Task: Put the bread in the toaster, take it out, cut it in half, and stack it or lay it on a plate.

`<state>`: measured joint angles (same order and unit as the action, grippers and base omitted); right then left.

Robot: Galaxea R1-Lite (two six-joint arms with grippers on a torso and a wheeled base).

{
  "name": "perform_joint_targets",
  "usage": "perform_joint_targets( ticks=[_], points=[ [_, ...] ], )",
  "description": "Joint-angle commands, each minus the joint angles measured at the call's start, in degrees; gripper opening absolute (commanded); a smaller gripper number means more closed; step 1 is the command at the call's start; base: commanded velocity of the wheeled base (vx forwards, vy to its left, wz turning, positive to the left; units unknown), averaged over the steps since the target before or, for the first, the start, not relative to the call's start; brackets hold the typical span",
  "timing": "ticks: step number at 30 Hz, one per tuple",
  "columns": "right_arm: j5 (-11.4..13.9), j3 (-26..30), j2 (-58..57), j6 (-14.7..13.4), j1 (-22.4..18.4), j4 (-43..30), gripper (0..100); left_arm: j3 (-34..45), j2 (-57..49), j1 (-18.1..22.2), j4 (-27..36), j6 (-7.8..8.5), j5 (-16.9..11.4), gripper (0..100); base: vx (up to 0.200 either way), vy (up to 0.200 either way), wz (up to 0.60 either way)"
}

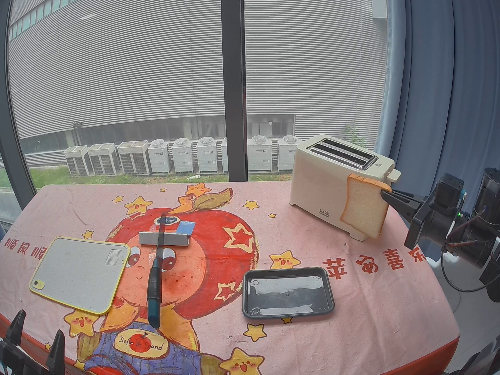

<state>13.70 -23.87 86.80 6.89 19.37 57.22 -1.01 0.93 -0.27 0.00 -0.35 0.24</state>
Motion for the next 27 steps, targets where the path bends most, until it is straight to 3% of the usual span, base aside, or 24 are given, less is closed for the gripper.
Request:
perform_joint_targets(
  ticks=[1, 11, 23, 27],
  points=[
    [-0.25, 1.46, -1.89, 0.23, 1.99, -0.09, 0, 1.01, -0.84, 0.0, 0.0, -0.09, 0.02, 100, 0.0, 0.0, 0.0],
    [-0.25, 1.54, -2.77, 0.58, 1.9, -0.18, 0, 1.01, -0.84, 0.0, 0.09, -0.26, 0.37, 100, 0.0, 0.0, 0.0],
    [-0.25, 1.54, -2.51, 0.67, 1.46, -0.01, 0, 0.92, -0.84, 0.0, 0.09, -0.35, 0.28, 100, -0.2, 0.0, 0.0],
    [-0.25, 1.46, -2.42, 0.58, 1.37, -0.01, 0, 0.92, -0.84, 0.0, 0.09, -0.17, 0.2, 100, 0.0, 0.0, 0.0]
  ],
)
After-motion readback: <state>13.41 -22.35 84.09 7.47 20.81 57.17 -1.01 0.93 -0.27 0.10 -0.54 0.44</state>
